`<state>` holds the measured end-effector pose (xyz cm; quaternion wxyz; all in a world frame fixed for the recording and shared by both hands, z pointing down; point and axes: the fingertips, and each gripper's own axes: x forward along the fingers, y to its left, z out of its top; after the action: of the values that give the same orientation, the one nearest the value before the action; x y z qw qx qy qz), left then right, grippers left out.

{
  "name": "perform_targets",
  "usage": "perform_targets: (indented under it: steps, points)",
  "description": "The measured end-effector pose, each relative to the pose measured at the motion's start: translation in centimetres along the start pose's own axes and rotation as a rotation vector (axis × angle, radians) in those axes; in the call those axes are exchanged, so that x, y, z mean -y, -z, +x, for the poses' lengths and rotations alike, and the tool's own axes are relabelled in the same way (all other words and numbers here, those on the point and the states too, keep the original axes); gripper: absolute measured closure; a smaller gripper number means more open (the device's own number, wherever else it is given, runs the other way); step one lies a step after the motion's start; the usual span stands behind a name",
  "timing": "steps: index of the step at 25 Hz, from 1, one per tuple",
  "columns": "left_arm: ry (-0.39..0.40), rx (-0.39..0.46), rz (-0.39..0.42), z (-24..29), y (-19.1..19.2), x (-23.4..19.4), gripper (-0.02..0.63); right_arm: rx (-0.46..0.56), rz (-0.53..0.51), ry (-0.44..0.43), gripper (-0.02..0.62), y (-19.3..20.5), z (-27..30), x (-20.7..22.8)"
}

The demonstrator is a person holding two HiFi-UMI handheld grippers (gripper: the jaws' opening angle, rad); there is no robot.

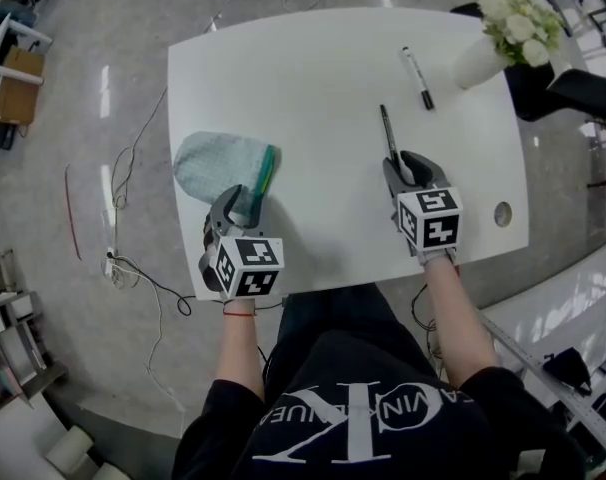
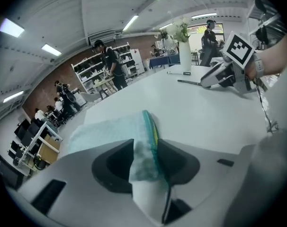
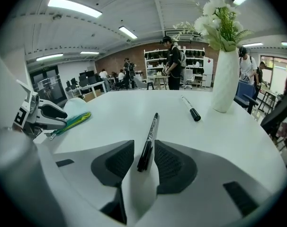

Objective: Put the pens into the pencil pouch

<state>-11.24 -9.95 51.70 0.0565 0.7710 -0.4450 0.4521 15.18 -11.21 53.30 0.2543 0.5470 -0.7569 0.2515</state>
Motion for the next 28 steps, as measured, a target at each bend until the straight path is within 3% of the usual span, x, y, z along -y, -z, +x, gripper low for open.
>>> perform_targets:
  steps: [4, 7, 14, 18, 28]
  points:
    - [0.014, -0.005, -0.061, 0.4, 0.3, -0.2, 0.535, -0.025, -0.021, 0.013, 0.466, 0.2, 0.3, -0.1]
    - [0.030, 0.011, -0.125, 0.4, 0.5, -0.5, 0.570, -0.044, -0.043, 0.034, 0.496, 0.2, 0.4, -0.1]
    - [0.062, 0.028, -0.205, 0.5, 0.7, -0.8, 0.591, -0.064, -0.070, 0.054, 0.520, 0.4, 0.6, -0.1]
    - [0.067, 0.034, -0.210, 0.3, 0.6, -0.9, 0.592, -0.074, -0.097, 0.066, 0.518, 0.4, 0.8, -0.2]
    - [0.056, 0.084, -0.314, -0.9, 0.4, -2.3, 0.594, -0.023, -0.115, -0.027, 0.528, -1.3, 0.4, -2.1]
